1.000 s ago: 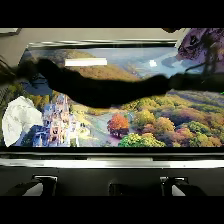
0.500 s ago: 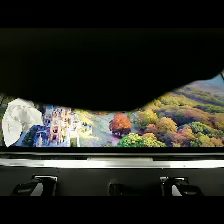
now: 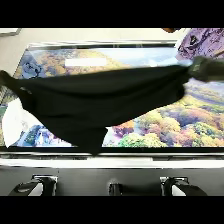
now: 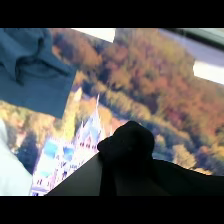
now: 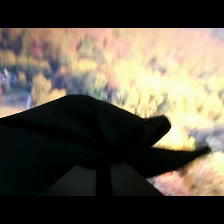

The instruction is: Fold the clothes and pants, and hang the long-sleeved shirts on hangers.

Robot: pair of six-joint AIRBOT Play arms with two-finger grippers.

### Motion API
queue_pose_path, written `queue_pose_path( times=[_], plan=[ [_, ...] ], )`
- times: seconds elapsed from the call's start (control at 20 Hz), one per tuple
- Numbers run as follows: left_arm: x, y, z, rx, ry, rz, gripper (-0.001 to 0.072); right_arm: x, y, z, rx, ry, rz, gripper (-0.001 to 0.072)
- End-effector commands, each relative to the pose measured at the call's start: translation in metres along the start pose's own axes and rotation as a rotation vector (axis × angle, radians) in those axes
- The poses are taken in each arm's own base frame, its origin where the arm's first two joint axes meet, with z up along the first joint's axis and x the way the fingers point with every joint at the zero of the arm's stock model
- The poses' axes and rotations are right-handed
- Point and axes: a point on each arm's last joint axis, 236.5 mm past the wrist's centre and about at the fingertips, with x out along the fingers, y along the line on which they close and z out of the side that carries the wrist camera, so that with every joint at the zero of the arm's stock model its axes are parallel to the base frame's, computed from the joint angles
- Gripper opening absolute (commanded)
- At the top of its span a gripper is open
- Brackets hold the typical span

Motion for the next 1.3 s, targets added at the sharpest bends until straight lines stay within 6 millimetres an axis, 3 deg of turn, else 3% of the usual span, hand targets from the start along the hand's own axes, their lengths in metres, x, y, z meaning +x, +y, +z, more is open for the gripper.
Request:
queue_pose_path(
  times=[0.0,0.15,0.25,0.35,0.45,0.5,0.55,0.6,0.65,0.75,0.85,0.95,1.0,1.1,1.25],
  plan=[
    [0.111,0.005,-0.058,-0.009,0.129,0.001,0.0017,0.119,-0.038,-0.038,0.154,0.243,0.014,0.0033],
    [0.194,-0.003,-0.104,0.013,0.223,-0.002,0.0017,0.210,-0.068,-0.040,0.231,0.241,-0.003,0.0033],
    [0.230,-0.005,-0.134,0.019,0.300,0.008,0.0017,0.257,-0.074,-0.033,0.333,0.190,0.043,0.0033],
    [0.254,-0.006,-0.152,-0.003,0.352,0.020,0.0017,0.284,-0.076,-0.026,0.421,0.139,0.084,0.0033],
    [0.265,-0.007,-0.158,-0.036,0.368,0.022,0.0021,0.300,-0.080,-0.023,0.478,0.111,0.102,0.0033],
    [0.266,-0.008,-0.157,-0.052,0.366,0.024,0.0061,0.305,-0.082,-0.025,0.488,0.117,0.101,0.0037],
    [0.265,-0.007,-0.154,-0.072,0.364,0.028,0.0238,0.306,-0.082,-0.029,0.487,0.131,0.101,0.0102],
    [0.260,-0.007,-0.151,-0.087,0.377,0.035,0.0483,0.303,-0.081,-0.033,0.487,0.156,0.106,0.0243],
    [0.254,-0.002,-0.145,-0.094,0.394,0.046,0.0617,0.296,-0.082,-0.037,0.491,0.189,0.113,0.0374],
    [0.233,0.015,-0.126,-0.120,0.415,0.077,0.0616,0.265,-0.095,-0.036,0.470,0.241,0.131,0.0428],
    [0.202,0.039,-0.110,-0.150,0.431,0.115,0.0616,0.223,-0.127,-0.030,0.436,0.242,0.132,0.0428],
    [0.165,0.063,-0.112,-0.103,0.492,0.140,0.0616,0.183,-0.168,-0.035,0.375,0.249,0.110,0.0428],
    [0.148,0.071,-0.118,-0.094,0.518,0.148,0.0617,0.169,-0.186,-0.046,0.373,0.284,0.102,0.0432],
    [0.122,0.080,-0.133,-0.118,0.536,0.153,0.0616,0.155,-0.206,-0.076,0.412,0.365,0.117,0.0552],
    [0.105,0.078,-0.158,-0.169,0.552,0.133,0.0609,0.165,-0.214,-0.103,0.481,0.389,0.164,0.0551]
  ],
)
